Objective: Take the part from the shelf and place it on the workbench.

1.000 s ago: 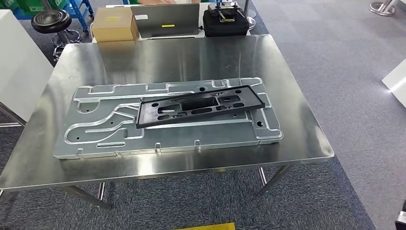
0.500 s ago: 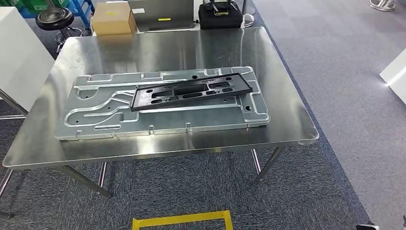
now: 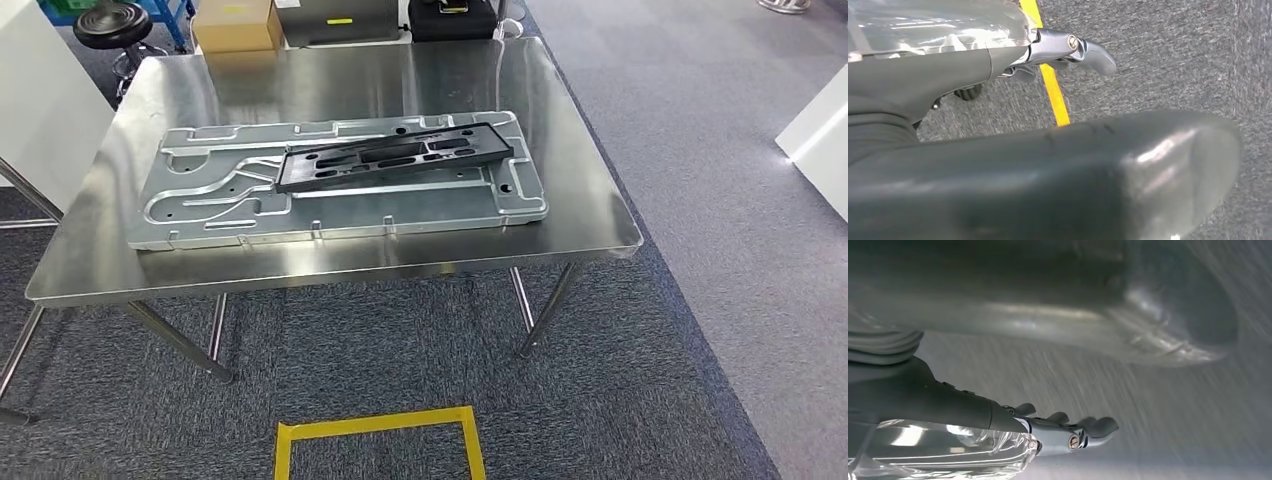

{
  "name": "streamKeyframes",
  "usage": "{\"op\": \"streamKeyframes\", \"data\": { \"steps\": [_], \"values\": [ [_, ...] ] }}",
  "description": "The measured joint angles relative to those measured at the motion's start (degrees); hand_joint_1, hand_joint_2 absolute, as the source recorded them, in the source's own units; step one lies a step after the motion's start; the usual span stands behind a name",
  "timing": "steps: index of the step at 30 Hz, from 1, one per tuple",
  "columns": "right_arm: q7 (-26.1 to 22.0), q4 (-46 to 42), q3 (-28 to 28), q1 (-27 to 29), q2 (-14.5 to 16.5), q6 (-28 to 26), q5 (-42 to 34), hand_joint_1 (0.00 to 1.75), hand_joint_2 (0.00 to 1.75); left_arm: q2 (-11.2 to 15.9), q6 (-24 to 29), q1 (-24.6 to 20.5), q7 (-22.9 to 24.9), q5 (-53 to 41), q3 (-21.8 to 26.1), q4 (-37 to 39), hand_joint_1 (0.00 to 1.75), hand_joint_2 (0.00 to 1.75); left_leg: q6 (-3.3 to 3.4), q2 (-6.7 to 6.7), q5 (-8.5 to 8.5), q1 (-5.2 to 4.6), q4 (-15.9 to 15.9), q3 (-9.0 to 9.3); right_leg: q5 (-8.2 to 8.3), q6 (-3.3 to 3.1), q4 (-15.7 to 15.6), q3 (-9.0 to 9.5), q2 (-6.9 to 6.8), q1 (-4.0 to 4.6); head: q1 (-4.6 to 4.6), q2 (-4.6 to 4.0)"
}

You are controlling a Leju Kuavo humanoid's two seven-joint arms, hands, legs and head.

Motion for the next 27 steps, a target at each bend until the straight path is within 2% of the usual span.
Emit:
{"op": "streamKeyframes", "data": {
  "steps": [1,2,3,4,5,6,8,9,10,11,12,13,14,15,16,17,19,20,21,22,23,24,25,26,27],
  "values": [
    [1.8,1.0,0.0,-0.2,0.1,1.6,0.4,0.00,0.00,0.0,0.0,0.0,0.0,0.0,0.0,0.0,0.00,0.00,-0.41,0.02,0.47,-0.02,0.3,-0.38,-0.83,-0.43,-2.1,1.20,0.04,0.17,0.00,0.00],
    [3.5,2.0,0.0,-0.3,0.4,3.0,0.5,0.00,0.00,0.0,-0.1,0.0,0.0,0.0,0.0,0.0,0.00,0.00,-0.86,0.06,1.03,0.02,0.3,-0.57,-1.18,-0.98,-2.8,1.24,0.05,0.35,-0.01,0.00],
    [4.9,2.8,0.0,-0.3,0.6,4.1,0.4,0.00,0.00,-0.1,-0.1,0.0,-0.1,0.0,0.0,0.0,0.00,0.00,-1.29,0.05,1.50,0.13,0.2,-0.72,-0.86,-1.53,-2.7,0.77,-0.02,0.37,0.00,0.00],
    [6.2,3.6,0.0,-0.3,1.0,5.2,0.3,0.00,0.00,-0.1,-0.2,0.0,-0.1,0.0,-0.1,0.0,0.00,0.00,-1.65,-0.03,1.16,0.28,0.4,-0.97,-0.27,-2.09,-2.6,0.22,-0.12,0.42,0.00,0.00],
    [7.4,4.2,0.0,-0.4,1.3,6.5,0.2,0.00,0.00,-0.1,-0.2,0.1,-0.1,0.0,-0.1,0.0,0.00,0.00,-1.93,-0.15,-0.45,0.41,1.5,-1.44,0.39,-2.68,-2.5,-0.42,-0.23,0.46,0.00,0.00],
    [8.3,4.8,0.0,-0.4,1.6,7.7,0.2,0.00,0.00,-0.1,-0.2,0.2,-0.2,0.0,-0.2,0.0,0.00,0.00,-2.07,-0.32,-3.13,0.51,3.8,-2.18,1.13,-3.17,-2.6,-1.20,-0.33,0.49,0.00,0.00],
    [9.5,5.6,0.0,-0.5,2.1,10.2,0.1,0.00,0.00,-0.1,-0.3,0.1,-0.2,0.0,-0.4,0.0,0.00,0.00,-2.18,-0.61,-9.39,0.48,11.1,-3.79,2.53,-3.75,-2.5,-2.98,-0.39,0.92,-0.01,0.00],
    [9.7,6.0,0.0,-0.5,2.4,11.2,0.1,0.00,0.00,-0.1,-0.4,0.0,-0.2,0.0,-0.5,0.0,0.00,0.00,-2.19,-0.70,-10.89,0.45,14.5,-4.11,3.23,-3.89,-2.4,-3.93,-0.40,1.17,-0.01,0.00],
    [9.9,6.3,-0.1,-0.5,2.6,12.1,0.1,0.00,0.00,-0.1,-0.5,0.0,-0.2,0.0,-0.6,0.0,0.00,0.00,-2.10,-0.74,-10.94,0.41,16.7,-3.78,3.91,-3.97,-2.2,-4.94,-0.40,1.43,-0.01,0.00],
    [10.0,6.5,-0.1,-0.5,2.9,12.9,0.1,0.00,0.00,-0.1,-0.7,-0.1,-0.2,0.0,-0.7,0.0,0.00,0.00,-1.88,-0.76,-9.77,0.35,17.0,-2.61,4.53,-4.01,-2.0,-5.95,-0.40,1.70,-0.01,0.00],
    [10.1,6.7,-0.1,-0.5,3.1,13.5,0.0,0.00,0.00,-0.1,-0.9,-0.2,-0.2,0.0,-0.9,0.1,0.00,0.00,-1.48,-0.76,-8.16,0.21,15.4,-0.45,5.09,-4.02,-1.7,-6.95,-0.38,1.93,-0.01,0.00],
    [10.2,6.9,-0.1,-0.6,3.3,13.9,0.0,0.00,0.00,-0.1,-1.1,-0.3,-0.3,0.0,-1.0,0.1,0.00,0.00,-0.91,-0.77,-7.15,-0.02,11.9,2.65,5.60,-4.00,-1.4,-7.80,-0.38,2.07,-0.01,0.00],
    [10.3,7.1,-0.1,-0.6,3.6,14.1,0.1,0.00,0.00,0.0,-1.2,-0.5,-0.3,0.0,-1.2,0.1,0.00,0.00,-0.27,-0.75,-7.18,-0.34,7.4,6.17,6.06,-3.88,-1.1,-8.46,-0.37,2.25,-0.01,0.00],
    [10.5,7.2,-0.1,-0.7,3.8,14.2,0.1,0.00,0.00,0.1,-1.3,-0.8,-0.4,0.0,-1.4,0.1,0.00,0.00,0.24,-0.73,-7.90,-0.64,3.2,9.12,6.52,-3.69,-0.8,-8.92,-0.41,2.31,-0.01,0.00],
    [10.7,7.3,-0.1,-0.7,4.0,14.3,0.2,0.00,0.00,0.1,-1.3,-1.0,-0.4,0.0,-1.5,0.1,0.00,0.00,0.67,-0.71,-8.81,-0.93,0.1,11.02,7.00,-3.41,-0.7,-9.19,-0.49,2.28,-0.01,0.00],
    [10.8,7.4,-0.1,-0.7,4.1,14.4,0.2,0.00,0.00,0.2,-1.4,-1.1,-0.5,-0.1,-1.6,0.1,0.00,0.00,1.01,-0.69,-9.31,-1.15,-1.6,11.77,7.50,-3.07,-0.7,-9.38,-0.55,2.21,-0.01,0.00],
    [11.3,7.6,-0.1,-0.7,4.3,14.6,0.2,0.00,0.00,0.1,-1.4,-1.1,-0.5,-0.1,-1.7,0.1,0.00,0.00,1.70,-0.51,-8.47,-1.16,-2.3,11.18,7.98,-2.34,-0.7,-9.76,-0.51,2.00,-0.01,0.00],
    [11.6,7.6,-0.1,-0.7,4.3,14.6,0.2,0.00,0.00,0.1,-1.3,-1.1,-0.5,-0.1,-1.7,0.2,0.00,0.00,2.11,-0.37,-7.77,-1.03,-2.5,10.69,6.83,-2.00,0.1,-10.12,-0.39,1.92,0.00,0.00],
    [12.0,7.7,-0.1,-0.7,4.4,14.6,0.1,0.00,0.00,0.1,-1.3,-1.0,-0.5,-0.1,-1.7,0.2,0.00,0.00,2.44,-0.24,-6.98,-0.88,-2.7,10.02,4.55,-1.68,1.8,-10.68,-0.26,1.84,0.00,0.00],
    [12.3,7.8,-0.2,-0.6,4.5,14.6,0.1,0.00,0.00,0.1,-1.2,-1.0,-0.5,0.0,-1.8,0.2,0.00,0.00,2.65,-0.10,-6.26,-0.78,-2.7,9.23,1.37,-1.41,4.5,-11.41,-0.15,1.62,0.01,0.00],
    [12.5,7.9,-0.3,-0.6,4.7,14.6,0.0,0.00,0.00,0.1,-1.2,-1.0,-0.5,0.0,-1.8,0.2,0.00,0.00,2.77,-0.09,-5.59,-0.76,-2.7,8.29,-1.82,-1.14,7.9,-12.13,-0.14,1.46,0.01,0.00],
    [12.6,8.0,-0.3,-0.6,4.8,14.5,-0.1,0.00,0.00,0.1,-1.2,-1.0,-0.4,0.0,-1.8,0.3,0.00,0.00,2.75,-0.02,-4.90,-0.76,-2.7,7.33,-3.92,-0.87,11.3,-12.60,-0.14,1.26,0.00,0.00],
    [12.7,8.0,-0.4,-0.6,4.9,14.5,-0.2,0.00,0.00,0.1,-1.2,-1.0,-0.4,0.0,-1.8,0.3,0.00,0.00,2.65,0.07,-4.21,-0.74,-2.6,6.32,-4.42,-0.59,13.7,-12.58,-0.15,1.05,0.00,0.00],
    [12.7,8.1,-0.4,-0.6,5.0,14.5,-0.2,0.00,0.00,0.1,-1.1,-1.0,-0.4,0.0,-1.8,0.3,0.00,0.00,2.50,0.16,-3.54,-0.70,-2.5,5.29,-3.43,-0.34,14.8,-11.83,-0.15,0.85,-0.01,0.00],
    [12.8,8.1,-0.5,-0.6,5.0,14.5,-0.3,0.00,0.00,0.1,-1.1,-1.0,-0.3,0.0,-1.8,0.3,0.00,0.00,2.30,0.23,-2.92,-0.62,-2.2,4.25,-1.51,-0.13,14.0,-10.22,-0.15,0.65,-0.01,0.00]
  ]
}}
